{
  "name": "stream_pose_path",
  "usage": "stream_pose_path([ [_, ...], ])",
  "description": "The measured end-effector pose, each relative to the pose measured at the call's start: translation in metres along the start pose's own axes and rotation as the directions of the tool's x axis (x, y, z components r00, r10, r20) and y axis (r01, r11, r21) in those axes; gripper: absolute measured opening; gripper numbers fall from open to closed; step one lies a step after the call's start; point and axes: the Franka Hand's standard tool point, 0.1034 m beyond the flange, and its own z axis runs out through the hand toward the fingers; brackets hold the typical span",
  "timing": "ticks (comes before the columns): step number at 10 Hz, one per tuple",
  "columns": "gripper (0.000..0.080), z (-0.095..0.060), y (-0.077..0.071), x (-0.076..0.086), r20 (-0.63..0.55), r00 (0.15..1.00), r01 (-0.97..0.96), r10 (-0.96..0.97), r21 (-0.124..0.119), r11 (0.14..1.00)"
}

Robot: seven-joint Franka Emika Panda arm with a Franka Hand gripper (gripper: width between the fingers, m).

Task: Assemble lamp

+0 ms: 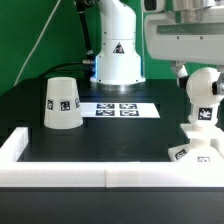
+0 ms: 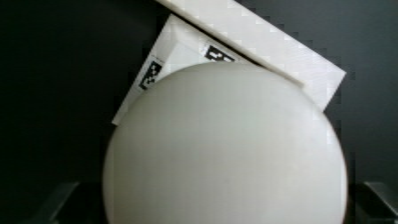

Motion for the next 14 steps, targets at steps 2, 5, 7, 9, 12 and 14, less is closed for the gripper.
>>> stream_pose_path([
  [2, 0.0692, 0.000, 0.000, -0.001, 0.000, 1.000, 0.031, -0.031, -0.001, 1.000],
  [5, 0.0698, 0.000, -0.002, -0.006, -0.020, 0.931, 0.365, -0.366, -0.032, 0.931],
  [7, 0.0699, 0.001, -0.003, -0.007, -0.015, 0.862, 0.505, -0.506, -0.034, 0.862],
  [9, 0.0699, 0.001, -0.002, -0.007, -0.009, 0.780, 0.626, -0.626, -0.037, 0.779],
  [12, 0.0699, 0.004, -0.006, -0.011, -0.028, 0.471, 0.876, -0.882, -0.100, 0.472],
  [14, 0.0699, 0.005, -0.006, -0.012, -0.012, 0.294, 0.949, -0.956, -0.116, 0.293],
])
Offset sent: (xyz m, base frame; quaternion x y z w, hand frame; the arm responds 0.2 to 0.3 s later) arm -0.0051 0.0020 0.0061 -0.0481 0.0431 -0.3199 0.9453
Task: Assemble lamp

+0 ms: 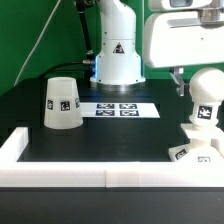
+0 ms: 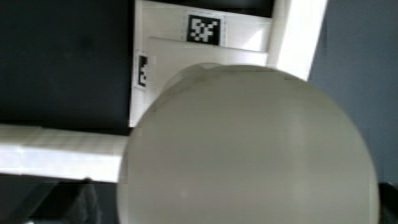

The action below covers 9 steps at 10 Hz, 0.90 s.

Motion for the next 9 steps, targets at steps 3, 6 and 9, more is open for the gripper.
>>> stream_pose_path([
  [3, 0.0699, 0.0008, -0.0009, 0.0002, 0.004, 0.964, 0.267, -0.267, -0.013, 0.964],
  [6, 0.0699, 0.0030, 0.0014, -0.0022, 0.022, 0.852, 0.524, -0.524, -0.015, 0.852],
  [9, 0.0699, 0.0042, 0.0062, -0.0041, 0.028, 0.768, 0.640, -0.639, -0.011, 0.768],
])
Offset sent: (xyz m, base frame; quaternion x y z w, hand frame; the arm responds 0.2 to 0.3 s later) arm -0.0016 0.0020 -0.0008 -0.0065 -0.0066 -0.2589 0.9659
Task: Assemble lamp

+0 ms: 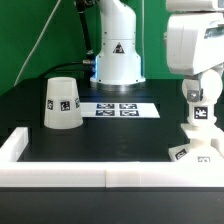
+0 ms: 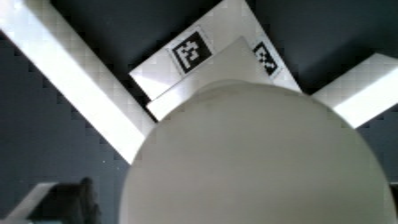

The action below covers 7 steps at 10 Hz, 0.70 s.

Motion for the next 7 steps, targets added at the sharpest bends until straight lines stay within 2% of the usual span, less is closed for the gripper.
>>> stream_pose_path([
  [6, 0.0699, 0.0017, 0.0041, -0.0059, 0.004, 1.000, -0.015, 0.015, 0.003, 1.000],
  [7, 0.0606, 0.0017, 0.0044, -0.0061, 0.004, 1.000, -0.015, 0.015, 0.002, 1.000],
])
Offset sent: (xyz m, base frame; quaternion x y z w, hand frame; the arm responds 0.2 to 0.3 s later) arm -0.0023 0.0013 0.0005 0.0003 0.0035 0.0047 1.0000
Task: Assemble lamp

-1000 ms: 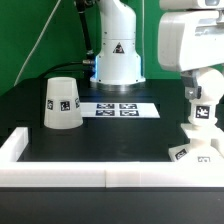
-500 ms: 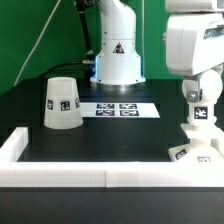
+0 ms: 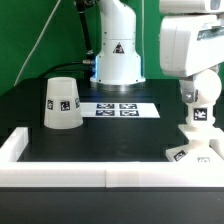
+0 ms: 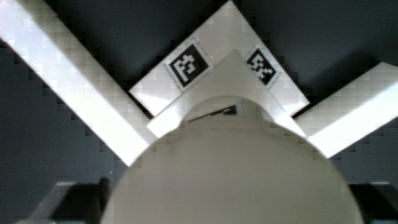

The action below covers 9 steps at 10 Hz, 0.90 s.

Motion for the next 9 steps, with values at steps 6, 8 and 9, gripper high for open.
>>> stream_pose_path([
  [6, 0.0576, 0.0001, -0.0022, 0.0025, -0.004, 0.947, -0.322, 0.322, 0.003, 0.947],
  [8, 0.0577, 0.0008, -0.0034, 0.0037, -0.009, 0.851, -0.525, 0.525, 0.011, 0.851],
  [9, 0.0577, 0.0008, -0.0032, 0.0045, -0.014, 0.800, -0.600, 0.600, 0.010, 0.800],
])
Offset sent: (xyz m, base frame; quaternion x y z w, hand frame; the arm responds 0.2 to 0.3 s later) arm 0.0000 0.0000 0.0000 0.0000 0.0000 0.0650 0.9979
